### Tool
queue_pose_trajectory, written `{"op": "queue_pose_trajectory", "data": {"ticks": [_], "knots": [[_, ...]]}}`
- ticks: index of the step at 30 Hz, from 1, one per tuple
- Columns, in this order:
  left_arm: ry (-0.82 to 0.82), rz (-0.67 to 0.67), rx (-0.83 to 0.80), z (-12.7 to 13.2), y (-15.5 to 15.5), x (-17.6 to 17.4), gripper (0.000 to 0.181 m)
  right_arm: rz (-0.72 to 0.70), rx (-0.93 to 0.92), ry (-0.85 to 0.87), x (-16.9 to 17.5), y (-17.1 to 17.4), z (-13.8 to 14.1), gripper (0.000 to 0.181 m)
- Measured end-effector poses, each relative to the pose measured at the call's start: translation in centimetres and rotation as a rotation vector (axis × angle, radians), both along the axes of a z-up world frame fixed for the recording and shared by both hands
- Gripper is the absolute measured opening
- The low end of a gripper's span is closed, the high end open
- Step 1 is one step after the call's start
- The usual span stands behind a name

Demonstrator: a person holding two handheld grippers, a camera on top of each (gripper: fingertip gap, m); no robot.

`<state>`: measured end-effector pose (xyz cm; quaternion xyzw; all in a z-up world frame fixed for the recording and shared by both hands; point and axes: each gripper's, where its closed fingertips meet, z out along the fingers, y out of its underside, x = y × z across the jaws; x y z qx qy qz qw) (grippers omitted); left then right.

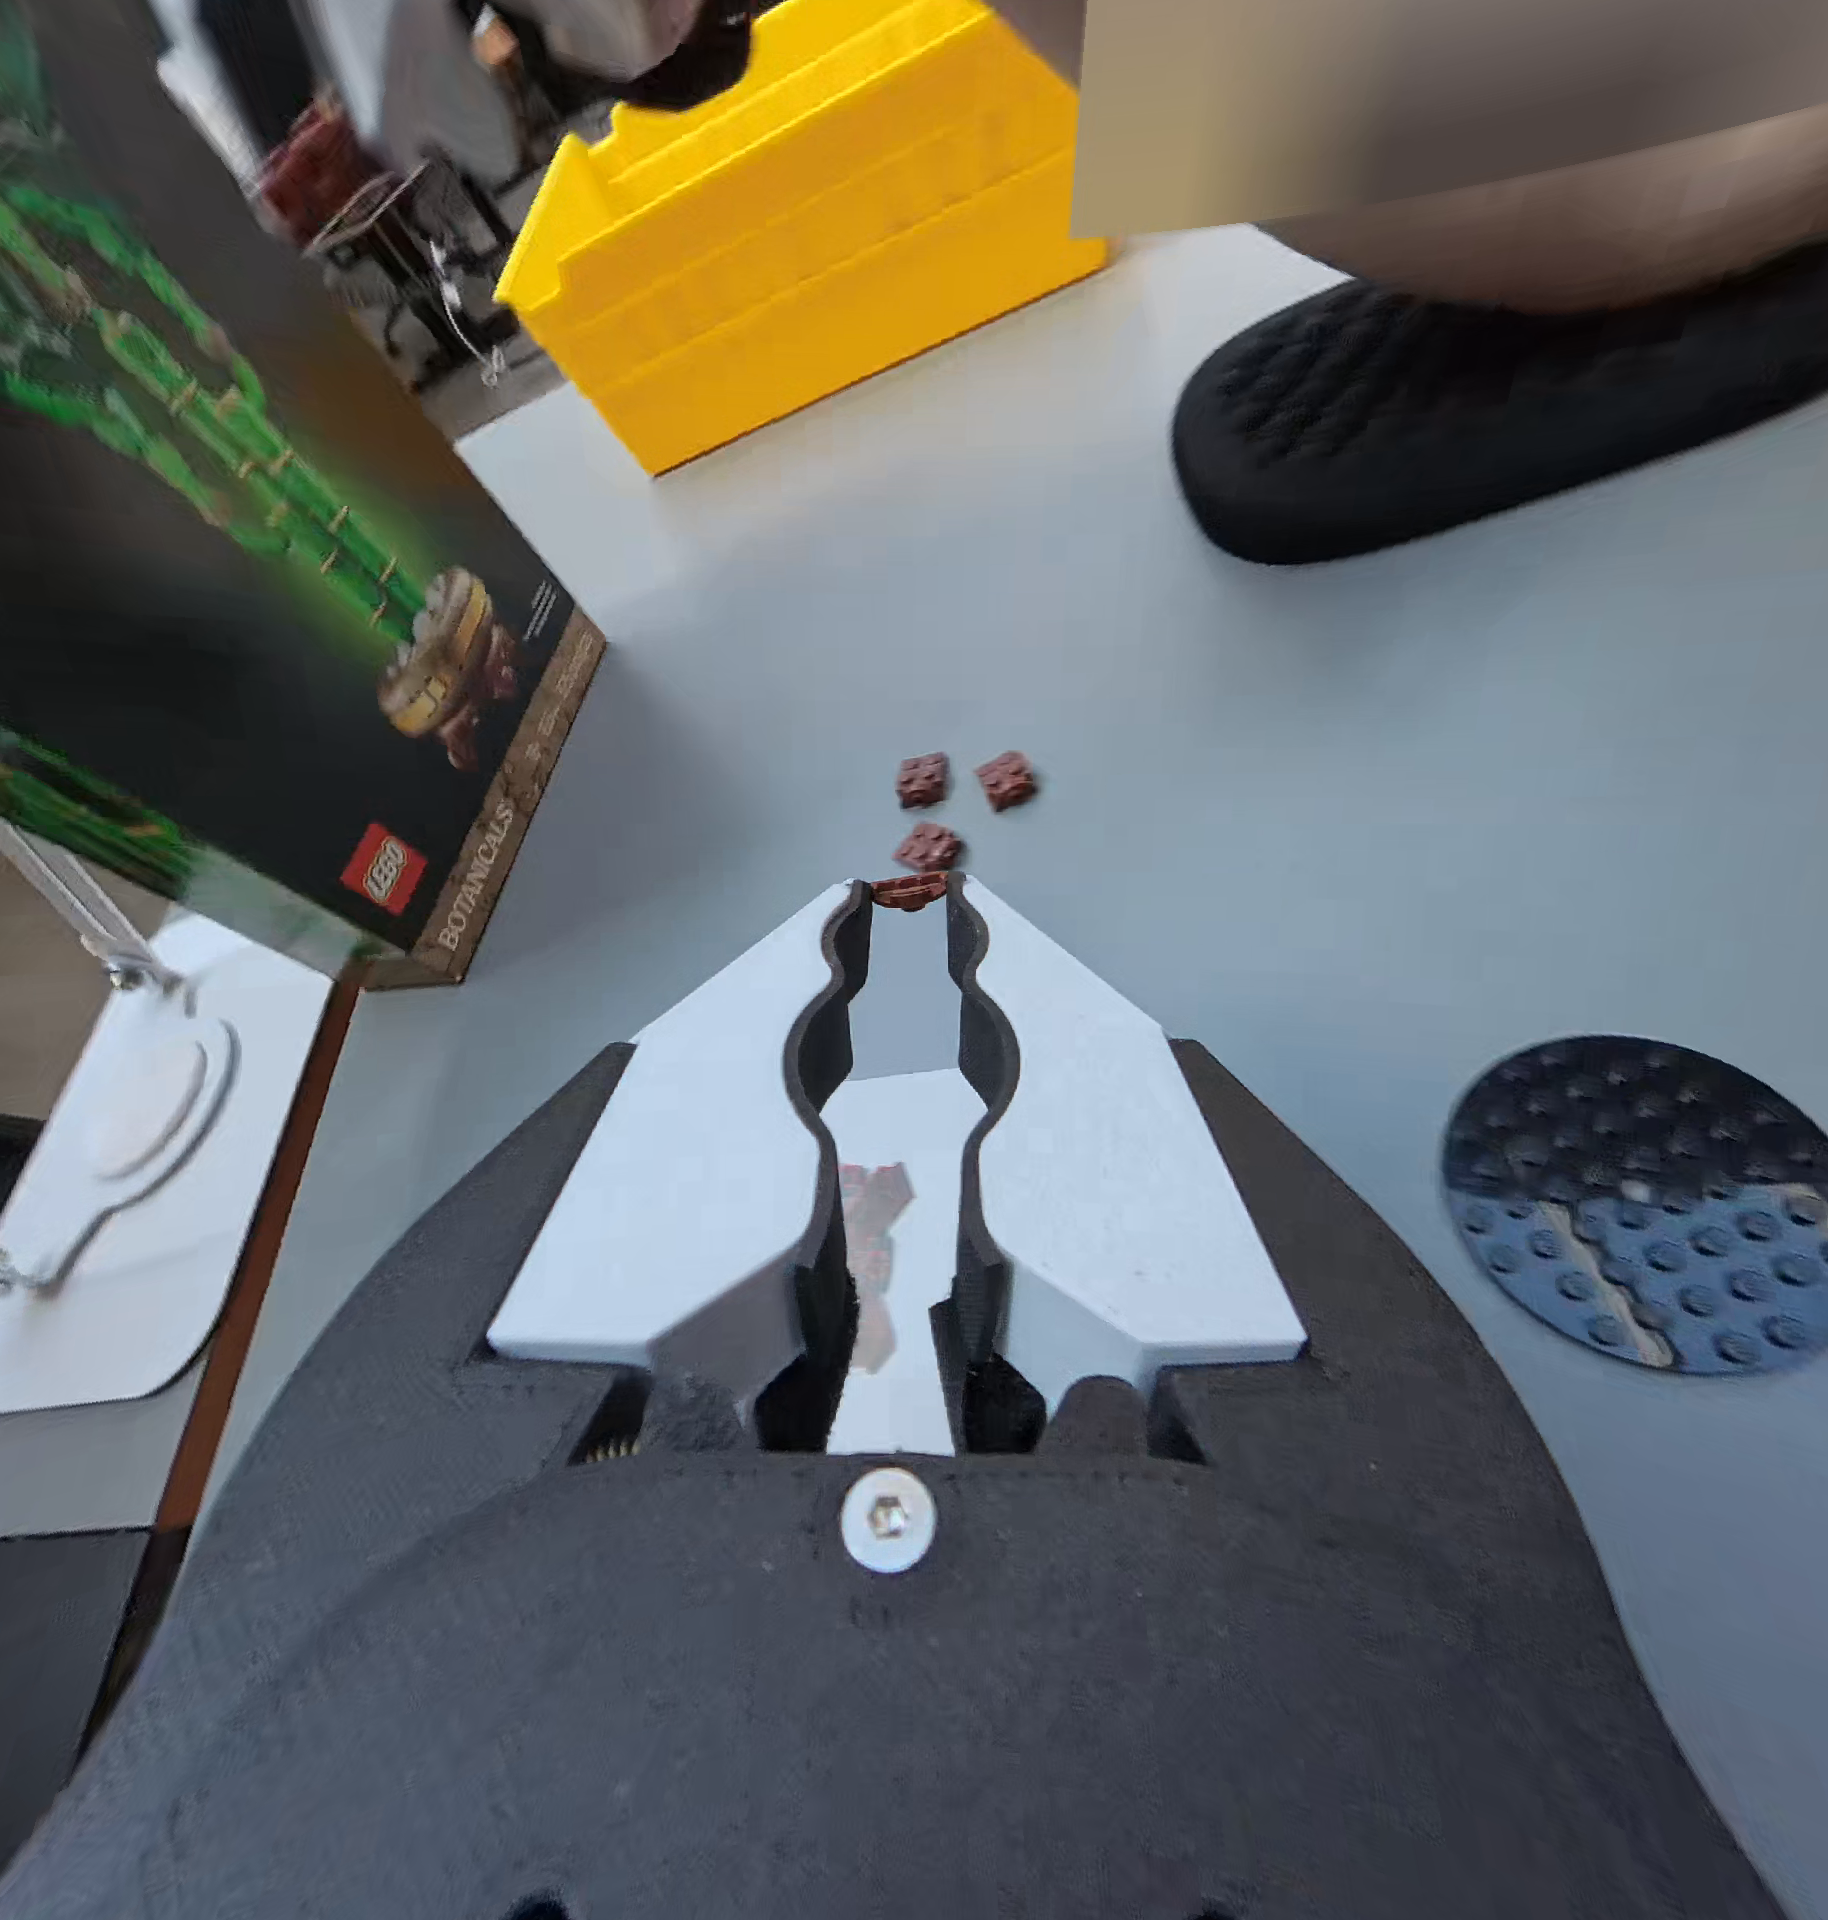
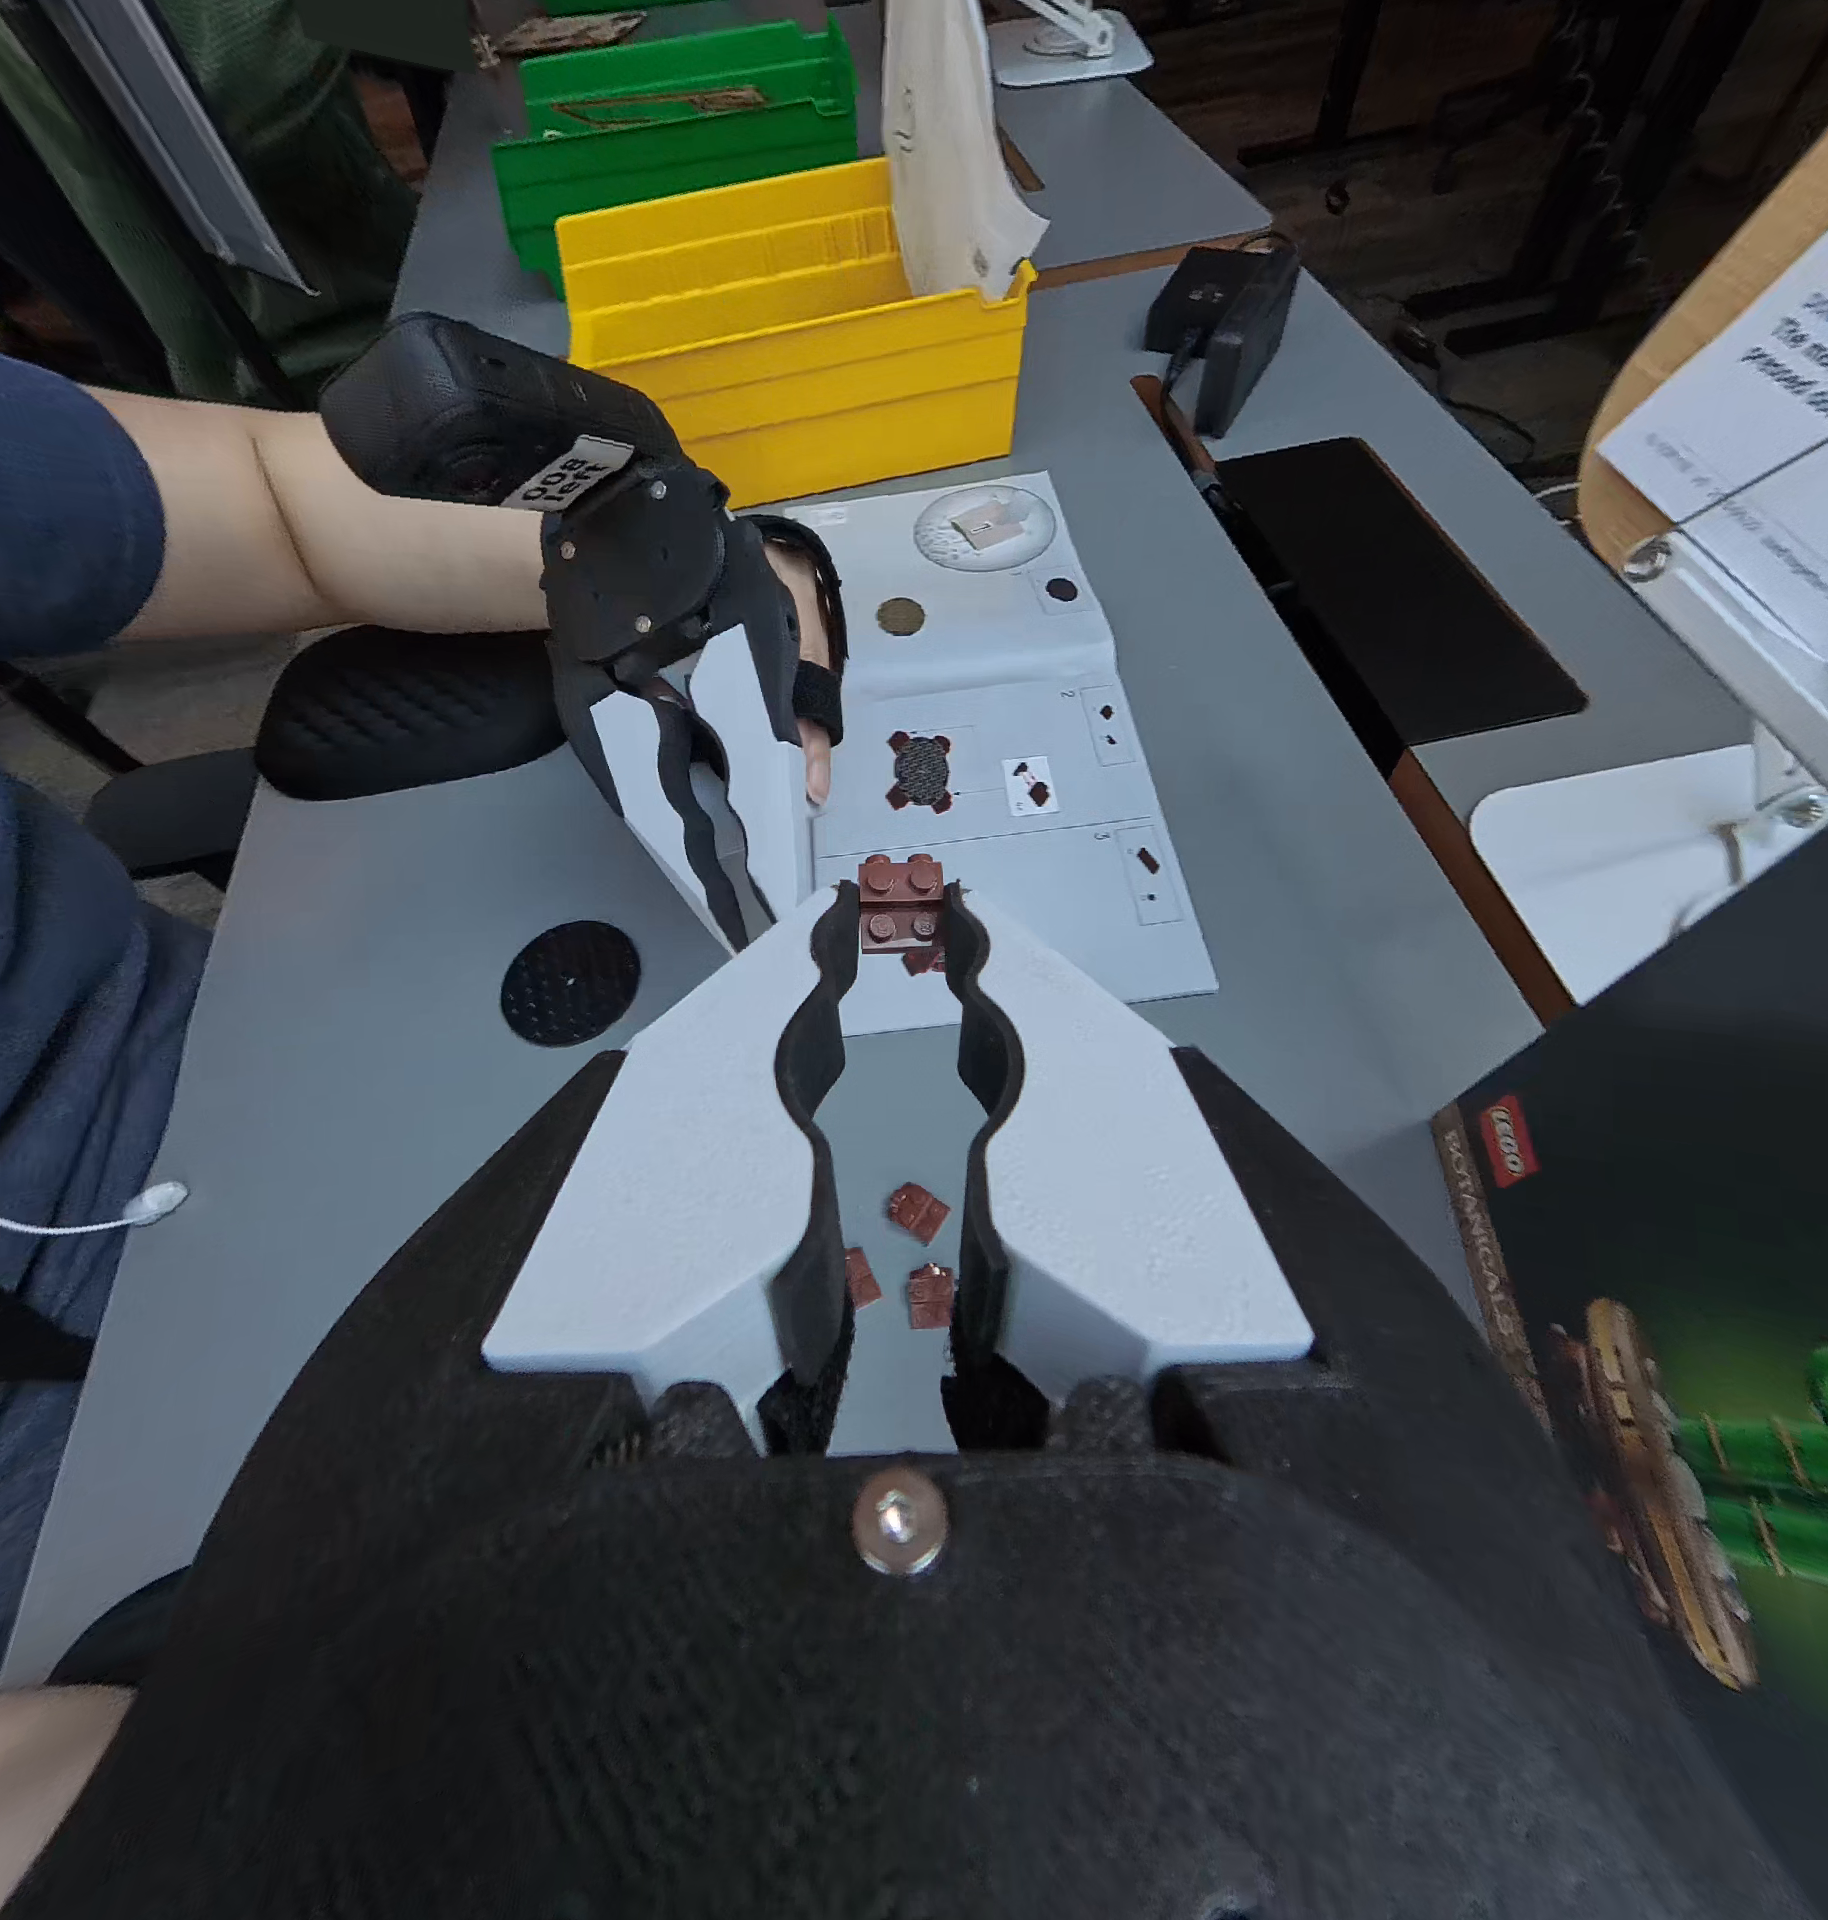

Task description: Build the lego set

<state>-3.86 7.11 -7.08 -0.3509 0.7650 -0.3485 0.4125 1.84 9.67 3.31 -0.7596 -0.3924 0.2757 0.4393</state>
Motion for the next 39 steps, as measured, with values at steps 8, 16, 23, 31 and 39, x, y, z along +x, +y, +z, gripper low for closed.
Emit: {"op": "queue_pose_trajectory", "data": {"ticks": [8, 16, 23, 31, 39], "knots": [[0.019, 0.001, 0.024, -2.7, -5.7, -5.8, 0.013, 0.249, -0.133, -0.061, -8.4, -3.6, -4.6, 0.015], [0.339, 0.037, -0.073, -5.3, -6.5, -9.2, 0.012, 0.274, -0.236, -0.086, -12.5, -10.2, -13.8, 0.015], [0.493, 0.038, 0.017, -4.8, -7.3, -9.1, 0.012, 0.216, -0.228, -0.082, -13.1, -10.2, -15.0, 0.015], [0.882, 0.024, 0.297, -6.6, -4.2, -5.6, 0.012, 0.039, -0.24, -0.163, -4.0, -10.4, -15.3, 0.015], [1.041, -0.013, 0.422, -8.4, -3.4, -5.1, 0.012, 0.0, -0.167, -0.169, -2.5, -10.3, -14.1, 0.015]]}}
